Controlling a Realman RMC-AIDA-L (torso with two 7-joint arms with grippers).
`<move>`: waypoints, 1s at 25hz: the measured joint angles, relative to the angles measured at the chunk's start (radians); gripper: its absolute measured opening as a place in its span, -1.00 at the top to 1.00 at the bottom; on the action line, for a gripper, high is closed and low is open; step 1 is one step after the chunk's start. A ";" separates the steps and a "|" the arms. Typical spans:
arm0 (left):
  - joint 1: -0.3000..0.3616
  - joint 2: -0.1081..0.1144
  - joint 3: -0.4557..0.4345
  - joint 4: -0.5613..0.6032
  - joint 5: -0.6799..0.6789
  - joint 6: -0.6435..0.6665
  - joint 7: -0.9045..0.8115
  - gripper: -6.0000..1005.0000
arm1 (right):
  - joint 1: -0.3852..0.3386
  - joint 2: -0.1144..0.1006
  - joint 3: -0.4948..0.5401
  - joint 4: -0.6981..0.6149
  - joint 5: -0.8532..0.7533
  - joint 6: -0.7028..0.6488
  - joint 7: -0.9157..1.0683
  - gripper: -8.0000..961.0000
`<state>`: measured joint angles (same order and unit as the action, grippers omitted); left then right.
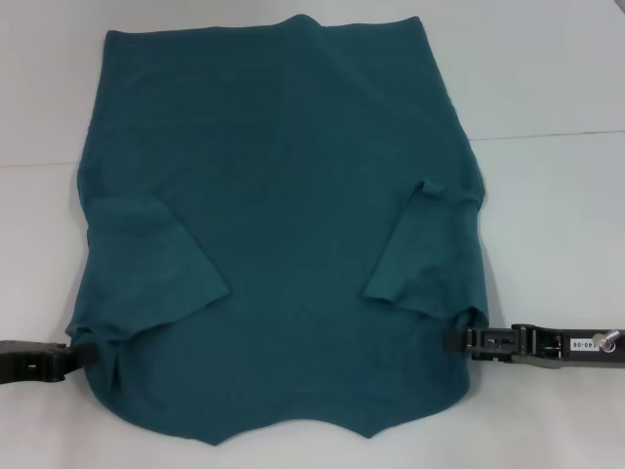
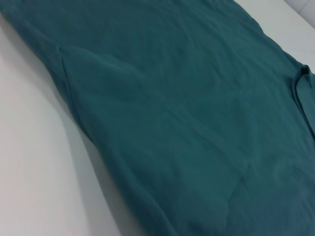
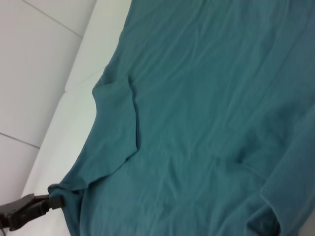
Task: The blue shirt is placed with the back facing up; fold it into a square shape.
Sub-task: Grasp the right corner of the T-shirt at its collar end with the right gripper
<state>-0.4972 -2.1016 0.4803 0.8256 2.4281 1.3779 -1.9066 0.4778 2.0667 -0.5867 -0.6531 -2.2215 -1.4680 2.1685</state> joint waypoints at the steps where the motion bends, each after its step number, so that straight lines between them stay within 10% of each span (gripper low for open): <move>1: -0.001 0.000 0.000 0.000 0.000 0.000 0.000 0.93 | -0.002 0.001 0.007 0.006 0.000 0.000 -0.003 -0.81; 25: -0.007 0.002 0.003 -0.014 0.000 -0.002 0.007 0.93 | -0.042 -0.008 0.175 0.108 0.063 -0.038 -0.110 -0.81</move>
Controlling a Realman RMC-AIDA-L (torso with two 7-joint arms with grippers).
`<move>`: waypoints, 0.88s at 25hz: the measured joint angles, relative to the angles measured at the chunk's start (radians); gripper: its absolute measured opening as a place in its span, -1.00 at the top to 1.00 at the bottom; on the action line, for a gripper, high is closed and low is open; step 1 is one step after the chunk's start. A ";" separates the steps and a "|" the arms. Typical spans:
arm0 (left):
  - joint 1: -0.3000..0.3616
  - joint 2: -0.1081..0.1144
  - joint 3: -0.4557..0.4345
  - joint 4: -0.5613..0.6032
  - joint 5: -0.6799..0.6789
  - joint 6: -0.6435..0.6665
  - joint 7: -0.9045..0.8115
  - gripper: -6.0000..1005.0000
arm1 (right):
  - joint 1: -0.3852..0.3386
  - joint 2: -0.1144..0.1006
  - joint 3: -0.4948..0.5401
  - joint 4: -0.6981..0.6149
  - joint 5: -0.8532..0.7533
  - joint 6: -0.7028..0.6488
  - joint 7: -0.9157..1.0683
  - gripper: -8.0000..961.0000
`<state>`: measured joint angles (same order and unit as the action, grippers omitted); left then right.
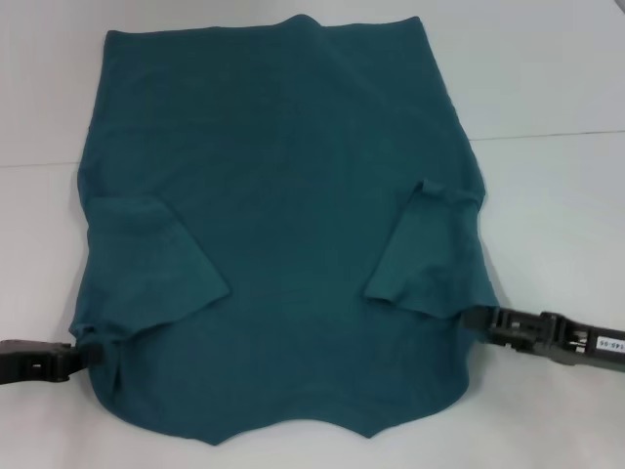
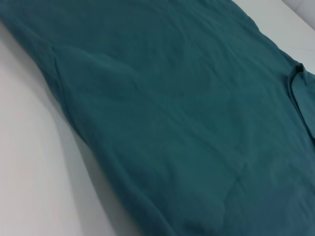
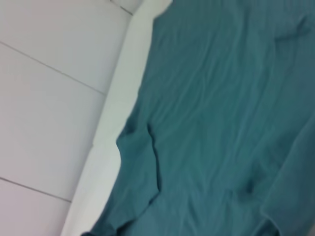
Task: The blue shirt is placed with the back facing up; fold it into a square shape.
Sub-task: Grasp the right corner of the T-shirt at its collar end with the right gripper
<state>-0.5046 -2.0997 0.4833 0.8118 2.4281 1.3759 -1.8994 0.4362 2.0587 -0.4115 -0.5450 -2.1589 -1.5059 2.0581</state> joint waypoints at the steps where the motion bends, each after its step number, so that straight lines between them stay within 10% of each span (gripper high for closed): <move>1: 0.000 0.000 0.000 0.000 0.000 0.000 0.000 0.93 | -0.002 -0.002 0.000 0.000 0.009 -0.004 -0.001 -0.81; 22: -0.008 0.000 0.002 -0.013 0.000 -0.011 0.005 0.93 | 0.003 -0.026 -0.015 0.024 -0.019 0.014 0.041 -0.81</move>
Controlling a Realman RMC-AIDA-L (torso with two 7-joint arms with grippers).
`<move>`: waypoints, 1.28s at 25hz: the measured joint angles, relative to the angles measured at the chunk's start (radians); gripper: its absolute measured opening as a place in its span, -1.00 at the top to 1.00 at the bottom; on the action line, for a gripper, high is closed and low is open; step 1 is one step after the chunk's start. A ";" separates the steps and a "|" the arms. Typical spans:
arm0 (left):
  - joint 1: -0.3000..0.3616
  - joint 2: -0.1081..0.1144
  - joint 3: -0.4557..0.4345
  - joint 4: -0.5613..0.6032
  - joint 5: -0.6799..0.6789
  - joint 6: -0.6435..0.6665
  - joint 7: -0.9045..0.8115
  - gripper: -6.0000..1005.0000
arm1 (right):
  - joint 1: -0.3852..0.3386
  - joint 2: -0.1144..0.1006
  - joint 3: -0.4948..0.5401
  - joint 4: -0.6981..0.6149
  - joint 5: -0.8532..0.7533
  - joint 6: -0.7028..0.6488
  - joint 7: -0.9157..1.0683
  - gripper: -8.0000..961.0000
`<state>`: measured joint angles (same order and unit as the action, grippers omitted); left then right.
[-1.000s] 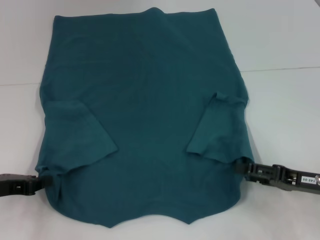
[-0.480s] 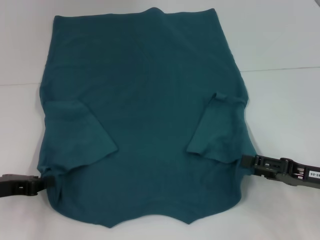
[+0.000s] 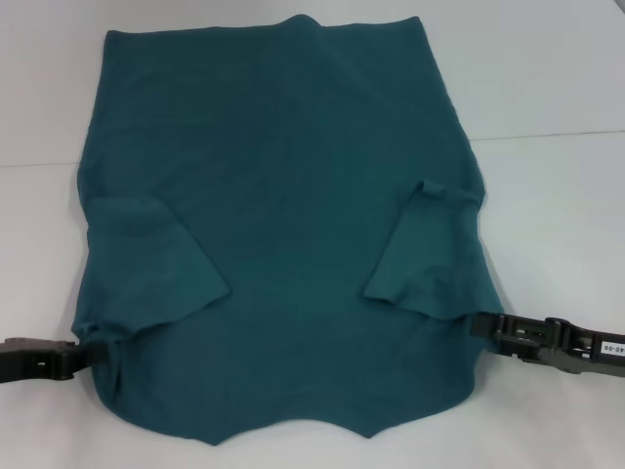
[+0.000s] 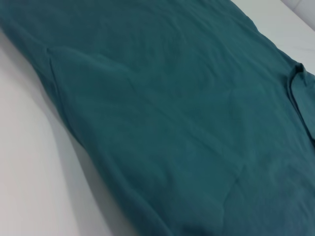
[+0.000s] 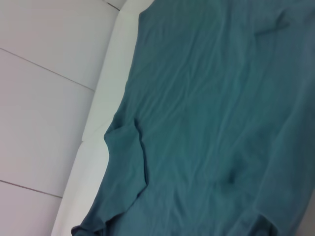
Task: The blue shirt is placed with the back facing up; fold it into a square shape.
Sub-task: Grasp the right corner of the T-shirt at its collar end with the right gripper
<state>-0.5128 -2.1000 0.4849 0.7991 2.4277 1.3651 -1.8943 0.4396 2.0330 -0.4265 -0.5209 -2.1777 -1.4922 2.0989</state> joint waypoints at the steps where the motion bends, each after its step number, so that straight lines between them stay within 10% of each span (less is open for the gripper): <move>1: 0.000 0.000 0.000 0.000 0.000 0.000 0.000 0.93 | 0.002 -0.001 0.000 0.005 -0.001 0.003 -0.001 -0.81; 32: -0.006 0.002 0.000 0.000 -0.001 -0.001 0.001 0.93 | 0.028 -0.005 -0.023 0.058 0.022 0.039 -0.010 -0.81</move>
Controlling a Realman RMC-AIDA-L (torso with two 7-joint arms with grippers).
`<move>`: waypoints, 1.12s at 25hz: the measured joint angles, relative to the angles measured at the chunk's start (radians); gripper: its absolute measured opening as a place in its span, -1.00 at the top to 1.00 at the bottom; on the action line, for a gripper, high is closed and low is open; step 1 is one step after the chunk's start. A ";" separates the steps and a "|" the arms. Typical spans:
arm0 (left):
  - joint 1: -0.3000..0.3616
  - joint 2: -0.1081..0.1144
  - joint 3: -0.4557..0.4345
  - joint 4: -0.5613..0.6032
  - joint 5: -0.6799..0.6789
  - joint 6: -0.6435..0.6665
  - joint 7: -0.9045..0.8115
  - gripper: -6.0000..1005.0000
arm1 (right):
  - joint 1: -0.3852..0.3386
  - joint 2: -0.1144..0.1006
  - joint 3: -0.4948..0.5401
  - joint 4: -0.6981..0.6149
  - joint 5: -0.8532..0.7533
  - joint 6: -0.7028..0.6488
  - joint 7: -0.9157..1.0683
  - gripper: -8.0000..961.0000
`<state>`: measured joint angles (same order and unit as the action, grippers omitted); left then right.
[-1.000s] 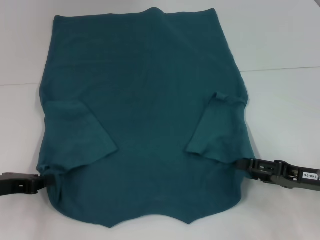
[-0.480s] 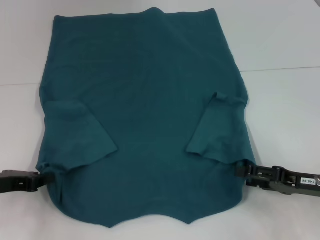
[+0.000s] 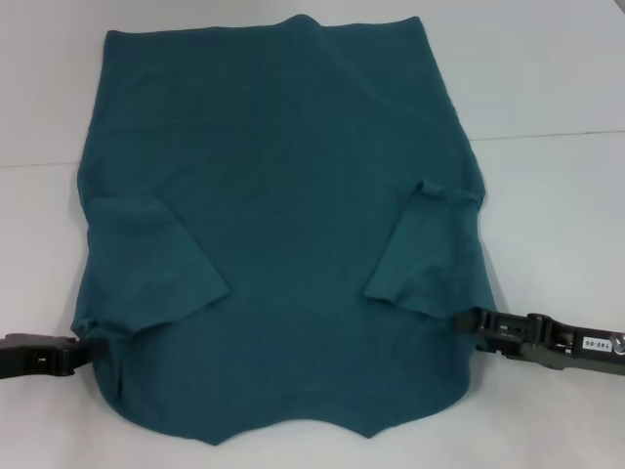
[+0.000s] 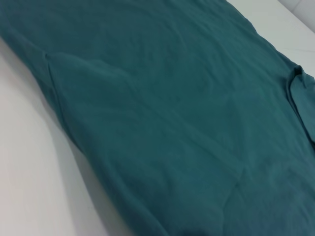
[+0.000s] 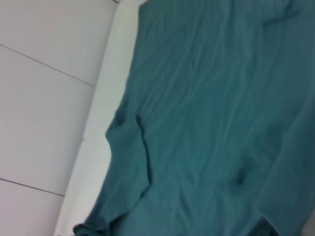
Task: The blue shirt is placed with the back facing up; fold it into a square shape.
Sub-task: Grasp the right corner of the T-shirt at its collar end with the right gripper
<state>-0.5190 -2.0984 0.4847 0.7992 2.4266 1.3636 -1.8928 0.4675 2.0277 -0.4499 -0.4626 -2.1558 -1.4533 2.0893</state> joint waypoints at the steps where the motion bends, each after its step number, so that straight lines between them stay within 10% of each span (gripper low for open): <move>1: 0.000 0.000 0.000 0.000 0.000 0.000 0.000 0.93 | -0.002 -0.001 0.001 0.000 0.006 -0.008 0.000 -0.81; 28: 0.002 0.000 -0.006 -0.007 0.000 -0.002 0.011 0.93 | -0.031 -0.015 0.008 0.003 0.019 -0.022 0.025 -0.80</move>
<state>-0.5169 -2.0985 0.4786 0.7927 2.4267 1.3621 -1.8821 0.4361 2.0125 -0.4422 -0.4597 -2.1364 -1.4758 2.1144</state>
